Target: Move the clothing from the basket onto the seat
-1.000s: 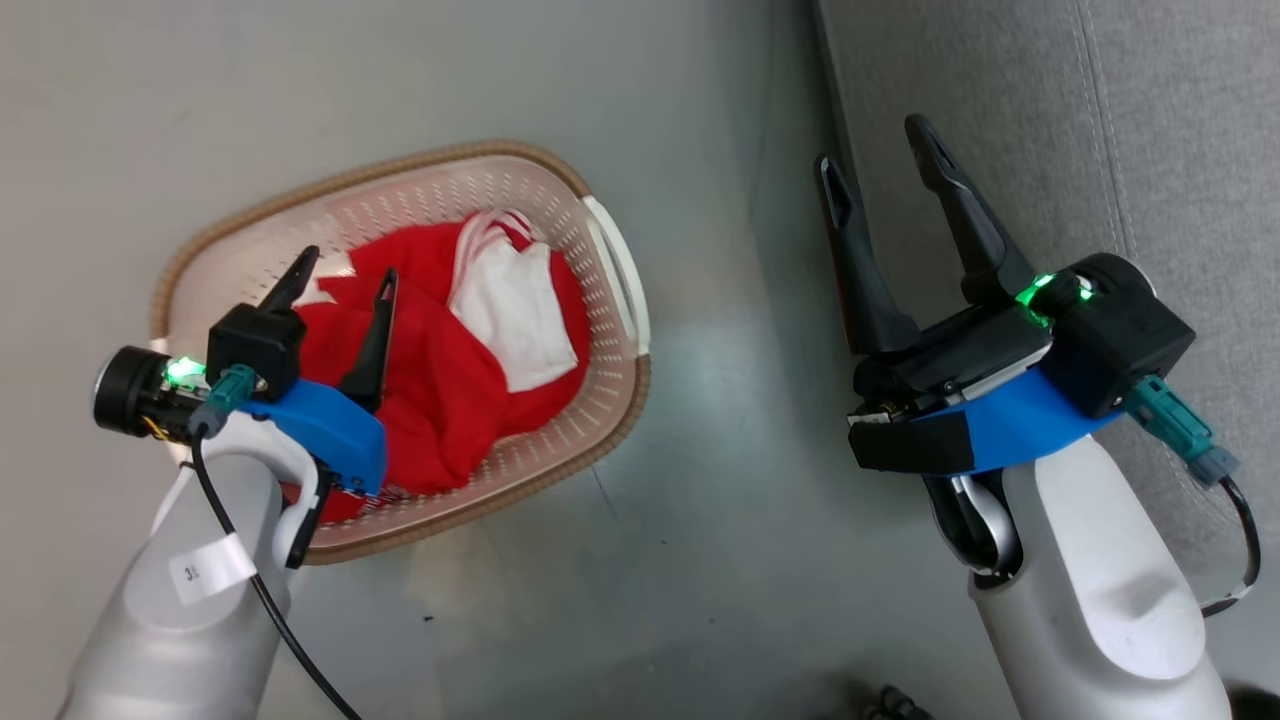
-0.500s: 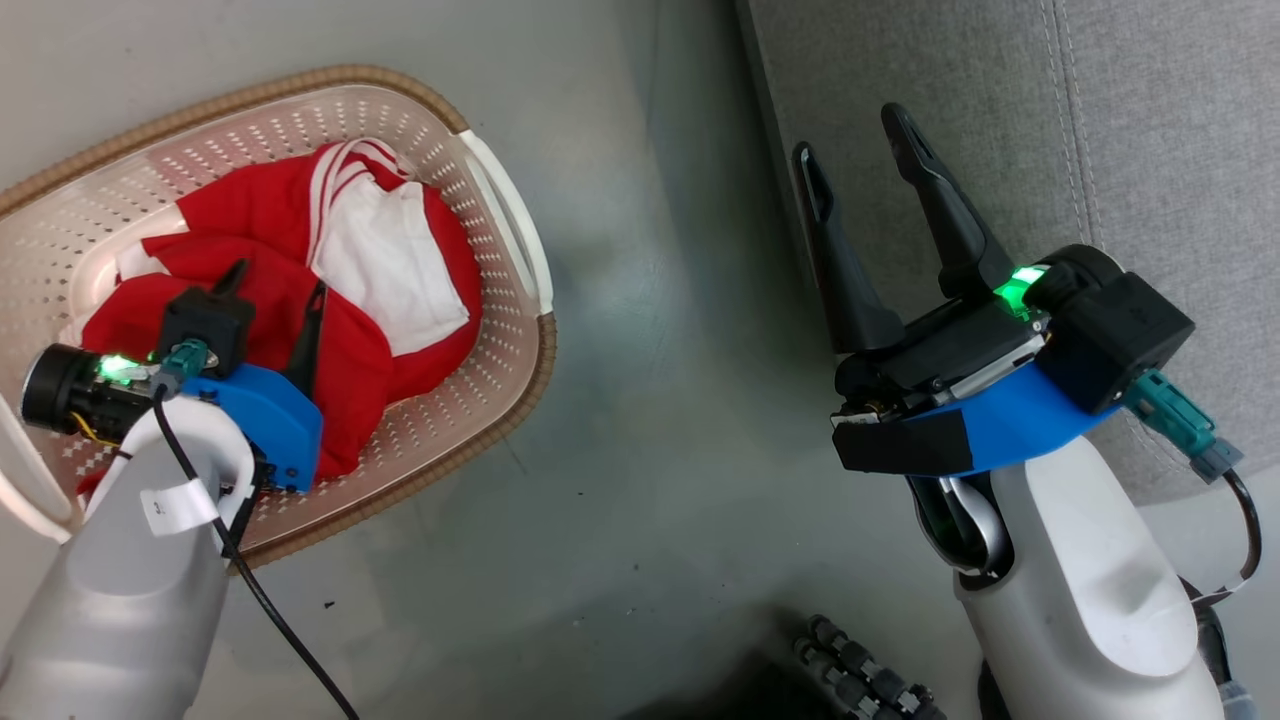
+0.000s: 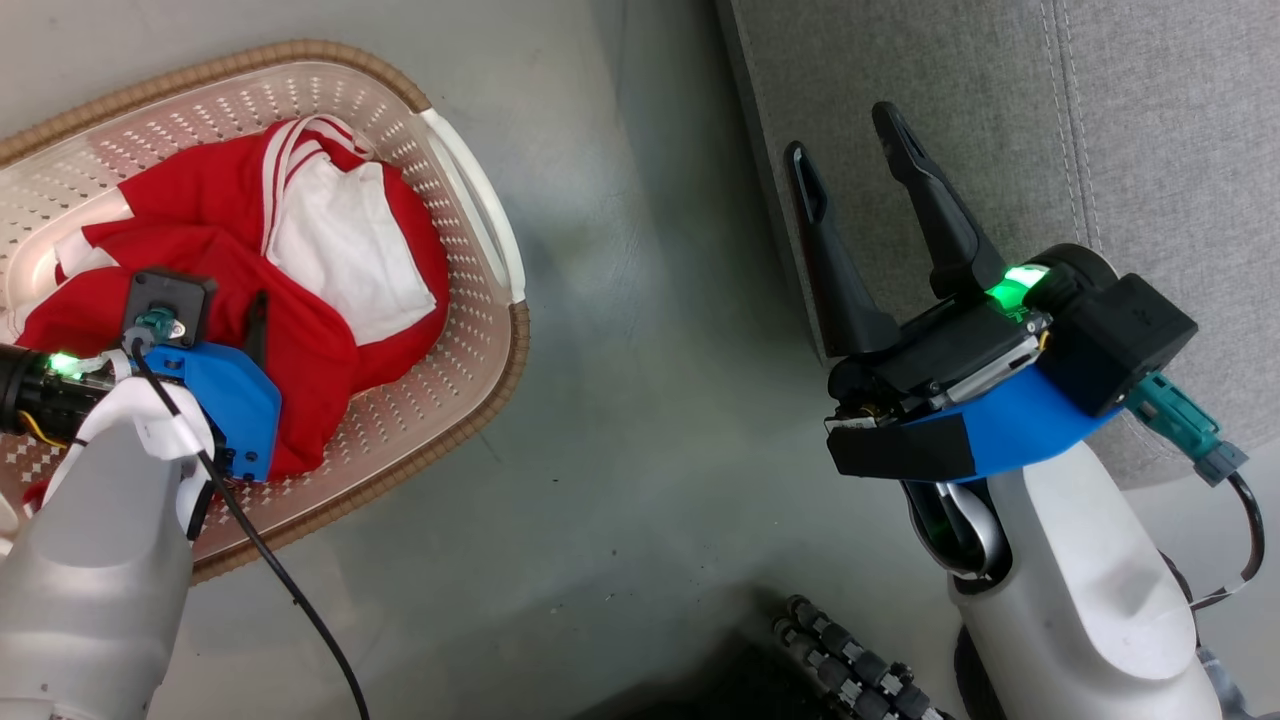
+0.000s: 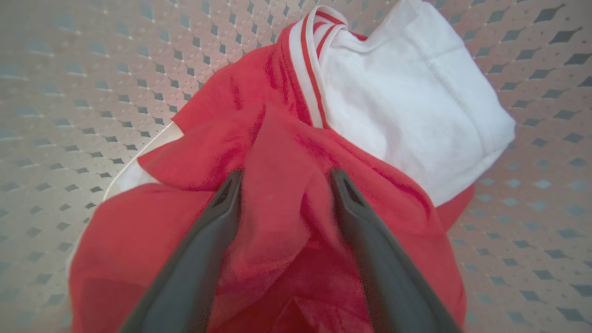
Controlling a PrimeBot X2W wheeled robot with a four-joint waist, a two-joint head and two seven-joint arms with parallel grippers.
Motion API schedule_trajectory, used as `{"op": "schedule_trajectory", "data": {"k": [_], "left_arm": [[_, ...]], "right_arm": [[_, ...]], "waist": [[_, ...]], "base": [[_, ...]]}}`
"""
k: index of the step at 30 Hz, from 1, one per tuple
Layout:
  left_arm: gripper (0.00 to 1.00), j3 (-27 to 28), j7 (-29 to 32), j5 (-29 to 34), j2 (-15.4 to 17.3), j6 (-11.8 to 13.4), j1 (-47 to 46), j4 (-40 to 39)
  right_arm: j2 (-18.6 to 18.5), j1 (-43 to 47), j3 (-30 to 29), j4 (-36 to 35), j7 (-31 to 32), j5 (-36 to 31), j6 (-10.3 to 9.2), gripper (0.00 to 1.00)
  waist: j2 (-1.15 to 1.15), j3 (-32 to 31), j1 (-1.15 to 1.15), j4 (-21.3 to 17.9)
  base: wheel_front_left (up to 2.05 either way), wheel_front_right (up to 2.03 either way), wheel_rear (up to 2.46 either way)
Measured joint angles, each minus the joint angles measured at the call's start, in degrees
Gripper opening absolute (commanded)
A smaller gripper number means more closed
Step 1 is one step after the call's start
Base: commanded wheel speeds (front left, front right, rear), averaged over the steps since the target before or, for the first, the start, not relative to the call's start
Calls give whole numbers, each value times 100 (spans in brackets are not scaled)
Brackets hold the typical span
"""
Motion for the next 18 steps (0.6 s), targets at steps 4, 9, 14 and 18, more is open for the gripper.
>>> {"op": "schedule_trajectory", "data": {"k": [4, 9, 14, 18], "left_arm": [[100, -27, 237, -4, -19, 65, -114, 194], [97, -21, 363, -104, -70, 82, -191, 364], [0, -38, 414, -166, -104, 56, -220, 485], [0, -52, 381, -221, -81, -11, -255, 568]], "right_arm": [[0, -1, 13, -2, 0, 40, 0, 100], [0, -4, 25, 4, 0, 49, 0, 100], [0, -7, 2, 23, 0, 41, 0, 100], [0, -16, 16, 46, 0, 41, 0, 100]], "waist": [[0, 27, 0, -20], [0, 10, 0, -19], [0, -9, 0, 1], [0, -26, 0, 6]], "base": [[0, 0, 0], [0, 0, 0], [0, 0, 0], [0, 0, 0]]}}
